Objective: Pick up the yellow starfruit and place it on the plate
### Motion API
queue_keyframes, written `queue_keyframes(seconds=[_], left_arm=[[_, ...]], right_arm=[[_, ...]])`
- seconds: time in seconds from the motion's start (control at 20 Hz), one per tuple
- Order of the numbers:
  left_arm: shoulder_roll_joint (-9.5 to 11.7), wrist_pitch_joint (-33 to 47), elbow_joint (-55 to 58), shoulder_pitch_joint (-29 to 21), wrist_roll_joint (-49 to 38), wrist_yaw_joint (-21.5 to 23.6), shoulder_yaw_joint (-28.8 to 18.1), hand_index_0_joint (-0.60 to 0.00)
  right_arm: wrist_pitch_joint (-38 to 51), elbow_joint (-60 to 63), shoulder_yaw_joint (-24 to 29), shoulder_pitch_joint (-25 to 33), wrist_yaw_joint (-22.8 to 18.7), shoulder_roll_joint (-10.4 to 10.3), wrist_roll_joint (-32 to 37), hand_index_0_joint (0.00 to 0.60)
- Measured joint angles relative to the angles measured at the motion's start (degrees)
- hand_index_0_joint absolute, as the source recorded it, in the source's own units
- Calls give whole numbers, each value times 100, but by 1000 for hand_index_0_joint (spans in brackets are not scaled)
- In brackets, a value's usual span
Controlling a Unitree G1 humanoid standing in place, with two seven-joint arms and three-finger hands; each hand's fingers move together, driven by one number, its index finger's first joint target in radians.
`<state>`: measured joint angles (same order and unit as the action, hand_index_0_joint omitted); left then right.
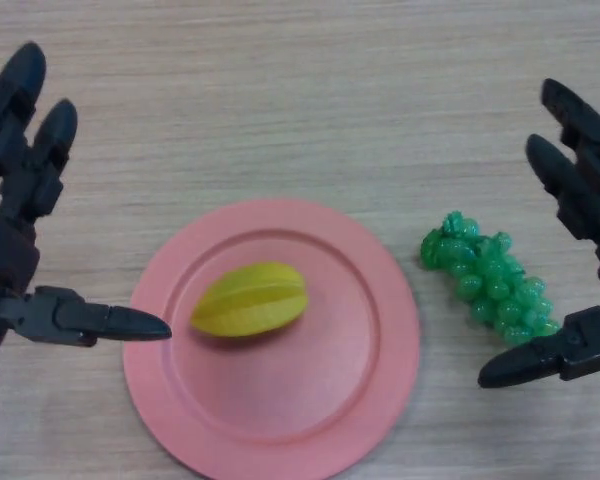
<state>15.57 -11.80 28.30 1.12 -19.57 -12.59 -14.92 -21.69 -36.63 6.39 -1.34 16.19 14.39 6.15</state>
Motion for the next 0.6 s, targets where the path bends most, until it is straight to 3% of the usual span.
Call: queue_keyframes(seconds=[0.6], left_arm=[[5,-130,62,-13,328,159,-189,0]], right_arm=[[1,70,-69,79,-6,-10,-176,0]])
